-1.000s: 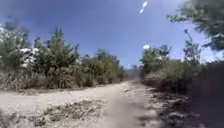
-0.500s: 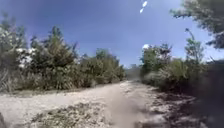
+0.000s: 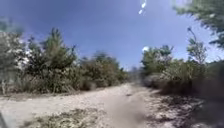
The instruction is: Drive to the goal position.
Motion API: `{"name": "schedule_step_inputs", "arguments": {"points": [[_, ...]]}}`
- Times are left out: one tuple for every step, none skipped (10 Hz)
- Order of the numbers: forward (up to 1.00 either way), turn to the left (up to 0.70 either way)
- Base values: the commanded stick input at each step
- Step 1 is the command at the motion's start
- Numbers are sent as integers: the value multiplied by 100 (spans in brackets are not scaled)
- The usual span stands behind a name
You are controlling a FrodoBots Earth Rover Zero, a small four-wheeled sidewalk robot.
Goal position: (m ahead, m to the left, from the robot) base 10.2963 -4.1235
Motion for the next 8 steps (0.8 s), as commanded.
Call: {"name": "schedule_step_inputs", "arguments": {"points": [[44, 2], [44, 2], [44, 2], [44, 2], [44, 2], [44, 2], [44, 2], [44, 2]]}}
